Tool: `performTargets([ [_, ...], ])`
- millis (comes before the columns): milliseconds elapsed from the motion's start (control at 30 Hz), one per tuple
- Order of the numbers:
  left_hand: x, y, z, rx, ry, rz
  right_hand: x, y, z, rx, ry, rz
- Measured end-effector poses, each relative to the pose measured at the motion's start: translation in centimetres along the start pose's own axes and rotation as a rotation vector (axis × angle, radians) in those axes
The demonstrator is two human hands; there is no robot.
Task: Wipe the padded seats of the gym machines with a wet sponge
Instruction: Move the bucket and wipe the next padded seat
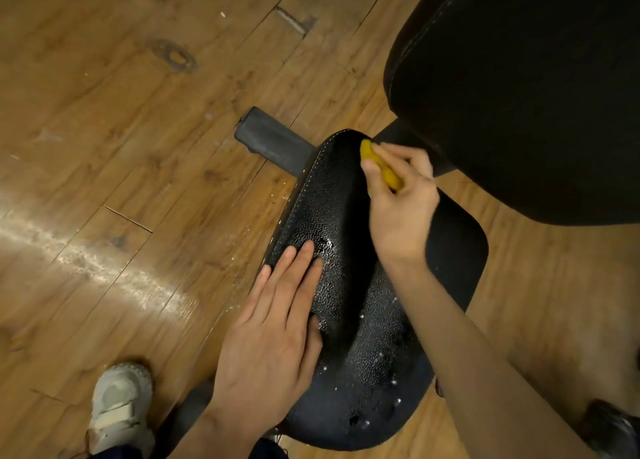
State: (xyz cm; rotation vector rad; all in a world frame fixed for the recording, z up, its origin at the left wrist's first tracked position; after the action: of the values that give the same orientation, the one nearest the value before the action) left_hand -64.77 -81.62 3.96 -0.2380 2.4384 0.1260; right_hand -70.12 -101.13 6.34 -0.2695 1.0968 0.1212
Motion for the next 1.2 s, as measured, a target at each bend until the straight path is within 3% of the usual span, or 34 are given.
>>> performTargets([
  [67,-0.1,0.3,0.0,0.007,0.028,-0.007,-1.5,2.0,-2.0,0.029,-0.018,0.013],
  [200,-0.6,1.4,0.7,-0.071,0.088,-0.068,0.8,0.1,0.7,0.215,-0.061,-0.144],
  [300,-0.1,2.3,1.1,-0.109,0.078,-0.077,2.5,0.6,4.1,-0.007,-0.046,-0.041],
  [467,0.3,2.4,0.9,-0.131,0.097,-0.087,0.1,6.2,2.6,-0.368,-0.025,0.183],
  [600,0.4,2.3,1.0,-0.11,0.07,-0.086,1.7,-0.7,2.9,-0.182,0.004,0.07],
  [667,0.5,2.3,1.0,-0.108,0.063,-0.085,2.1,0.8,3.7,-0.143,-0.017,0.018],
  [833,0.3,2.4,1.0,-0.122,0.063,-0.078,0.4,7.7,3.0,-0.456,-0.044,0.247],
  [900,0.3,2.3,1.0,-0.118,0.058,-0.072,1.7,3.6,3.5,-0.436,0.007,0.2],
  [1033,0.3,2.2,1.0,-0.116,0.035,-0.076,3.3,-2.0,5.3,-0.223,0.071,0.076],
  [1200,0.2,2.3,0.9,-0.104,0.045,-0.099,0.5,4.6,4.3,-0.48,0.096,0.247],
])
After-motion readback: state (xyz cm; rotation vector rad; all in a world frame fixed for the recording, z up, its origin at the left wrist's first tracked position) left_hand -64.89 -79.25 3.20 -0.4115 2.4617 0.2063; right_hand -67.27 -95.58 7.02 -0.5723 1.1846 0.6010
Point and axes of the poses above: each hand's wrist, its own y-axis away from the middle knuckle, its own x-axis out of the palm, z = x × y, the point moved 2 cm from there along -y, towards the middle knuckle, and after that the axes turned 14 degrees about y, right-handed, at the moved point
